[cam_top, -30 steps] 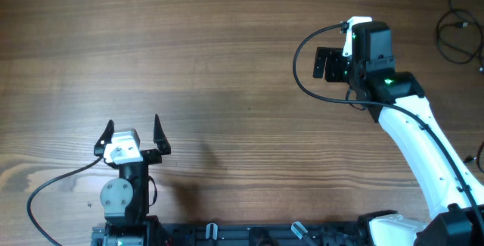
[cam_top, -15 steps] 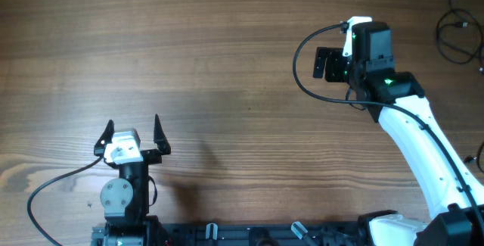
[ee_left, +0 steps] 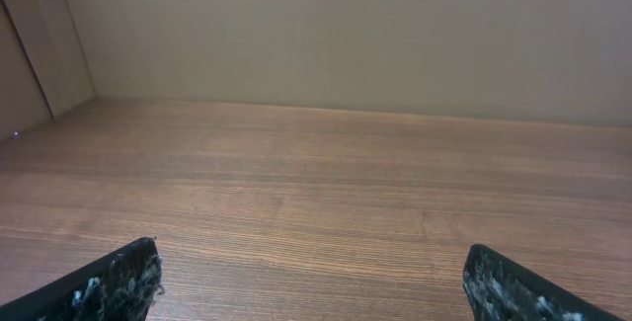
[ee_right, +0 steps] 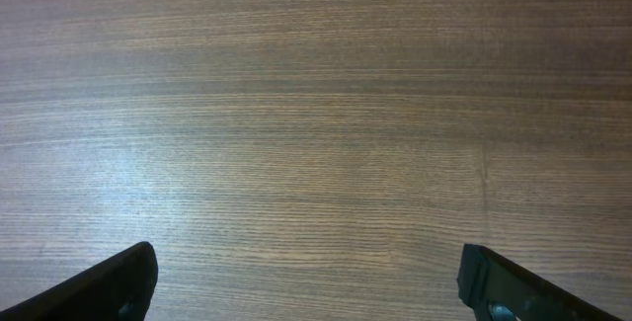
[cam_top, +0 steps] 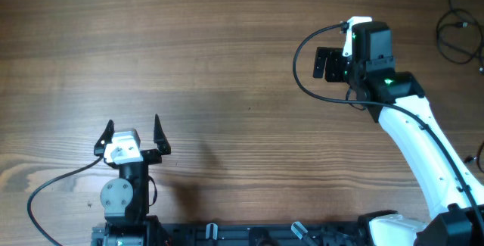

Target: Untangle cables

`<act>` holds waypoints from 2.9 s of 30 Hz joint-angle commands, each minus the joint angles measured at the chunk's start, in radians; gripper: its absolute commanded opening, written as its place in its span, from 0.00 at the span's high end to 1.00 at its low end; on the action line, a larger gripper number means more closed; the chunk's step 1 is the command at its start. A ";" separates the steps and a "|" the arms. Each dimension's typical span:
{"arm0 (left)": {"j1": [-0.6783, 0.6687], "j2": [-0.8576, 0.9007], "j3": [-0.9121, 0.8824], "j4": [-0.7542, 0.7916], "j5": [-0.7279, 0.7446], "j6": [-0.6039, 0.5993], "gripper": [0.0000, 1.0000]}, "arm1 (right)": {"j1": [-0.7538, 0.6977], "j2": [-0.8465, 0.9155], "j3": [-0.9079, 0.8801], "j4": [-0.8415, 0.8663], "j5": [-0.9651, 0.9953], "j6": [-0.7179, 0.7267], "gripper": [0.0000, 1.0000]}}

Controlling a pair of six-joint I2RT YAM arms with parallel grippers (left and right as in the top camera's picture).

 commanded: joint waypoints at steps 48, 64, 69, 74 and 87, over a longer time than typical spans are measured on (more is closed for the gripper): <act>0.009 -0.006 -0.008 0.004 -0.006 0.020 0.00 | -0.194 -1.193 -0.988 0.587 -0.071 -0.022 0.00; 0.009 -0.006 -0.008 0.004 -0.006 0.020 0.00 | -0.217 -1.429 -1.010 0.349 -0.074 -0.022 0.00; 0.009 -0.006 -0.008 0.004 -0.006 0.020 0.00 | -0.217 -1.429 -1.018 0.354 -0.083 -0.098 0.00; 0.009 -0.006 -0.008 0.004 -0.006 0.019 0.00 | -0.217 -1.429 -1.018 0.352 -0.100 -0.206 0.00; 0.009 -0.006 -0.008 0.004 -0.006 0.020 0.00 | -0.217 -1.429 -1.018 0.351 -0.100 -0.145 0.00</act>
